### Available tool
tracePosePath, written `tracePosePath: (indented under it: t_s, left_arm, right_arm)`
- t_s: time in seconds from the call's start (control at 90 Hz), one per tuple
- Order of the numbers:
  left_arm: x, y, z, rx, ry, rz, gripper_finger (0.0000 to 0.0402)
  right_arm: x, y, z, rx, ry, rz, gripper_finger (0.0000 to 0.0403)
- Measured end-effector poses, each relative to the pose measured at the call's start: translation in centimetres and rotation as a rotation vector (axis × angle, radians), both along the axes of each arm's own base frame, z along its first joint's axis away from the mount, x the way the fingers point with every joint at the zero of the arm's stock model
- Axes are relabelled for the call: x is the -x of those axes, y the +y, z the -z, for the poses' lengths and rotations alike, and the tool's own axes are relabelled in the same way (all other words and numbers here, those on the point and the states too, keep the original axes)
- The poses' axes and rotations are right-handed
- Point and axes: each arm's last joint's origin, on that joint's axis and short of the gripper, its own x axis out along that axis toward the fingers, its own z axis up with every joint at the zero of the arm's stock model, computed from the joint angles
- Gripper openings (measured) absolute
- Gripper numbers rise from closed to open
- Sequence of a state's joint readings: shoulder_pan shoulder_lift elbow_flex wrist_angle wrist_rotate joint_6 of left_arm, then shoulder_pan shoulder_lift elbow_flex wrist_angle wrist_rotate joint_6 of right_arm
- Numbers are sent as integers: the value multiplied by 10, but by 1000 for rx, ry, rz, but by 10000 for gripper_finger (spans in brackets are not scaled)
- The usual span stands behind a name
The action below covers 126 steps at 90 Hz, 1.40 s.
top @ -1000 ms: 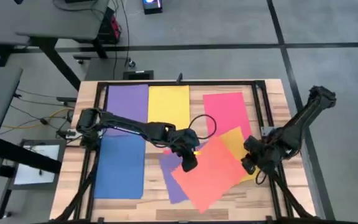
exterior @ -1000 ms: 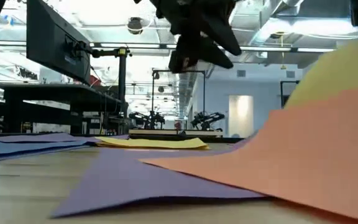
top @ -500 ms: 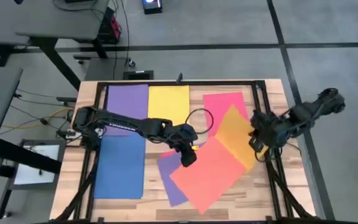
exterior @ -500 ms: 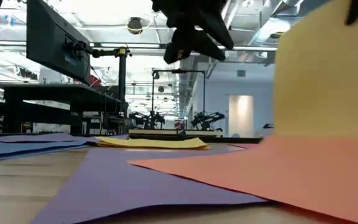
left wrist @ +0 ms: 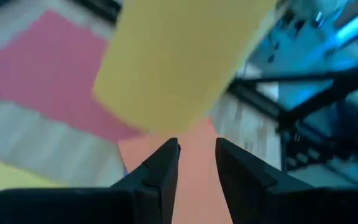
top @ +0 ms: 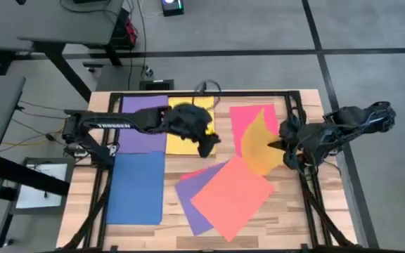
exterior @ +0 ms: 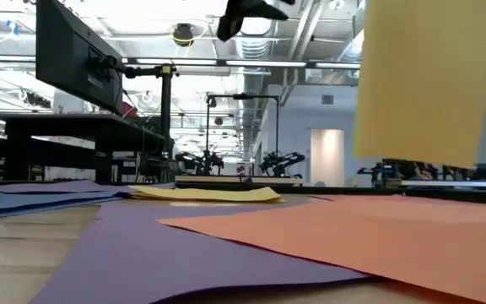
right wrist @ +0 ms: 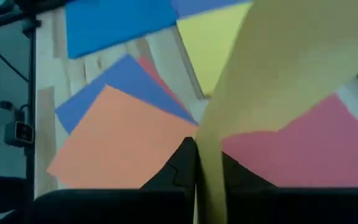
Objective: Organize paper
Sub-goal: Stack the yellow paper on top of the yellow paper
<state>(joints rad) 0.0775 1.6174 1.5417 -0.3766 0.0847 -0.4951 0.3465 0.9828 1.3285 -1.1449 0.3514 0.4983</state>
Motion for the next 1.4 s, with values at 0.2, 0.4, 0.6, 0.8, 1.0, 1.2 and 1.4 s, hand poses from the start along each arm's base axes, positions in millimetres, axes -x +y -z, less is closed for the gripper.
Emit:
tracePosePath:
  t_s: [0.2, 0.4, 0.6, 0.8, 1.0, 1.2, 1.4]
  left_arm:
    - [0, 35, 1, 69, -47, 126, 146]
    - [2, 50, 3, -158, -68, 242, 185]
    - [5, 61, 5, -319, -56, 291, 186]
    - [6, 62, 5, -385, -83, 389, 185]
    - [7, 58, 6, -399, -104, 470, 185]
    - [9, 65, 9, -480, -29, 389, 185]
    - [8, 61, 10, -428, -68, 460, 185]
  right_arm:
    - [-17, 0, 0, 28, -32, -16, 0]
    - [-28, 6, 5, 3, -2, -40, 0]
    - [-38, 14, 4, -30, -54, -51, 0]
    - [-51, 12, 5, -30, -72, -21, 0]
    - [-62, 13, 8, -21, -82, -10, 0]
    - [-66, 20, 10, -13, -89, -44, 0]
    - [-69, 20, 11, 7, -82, -56, 0]
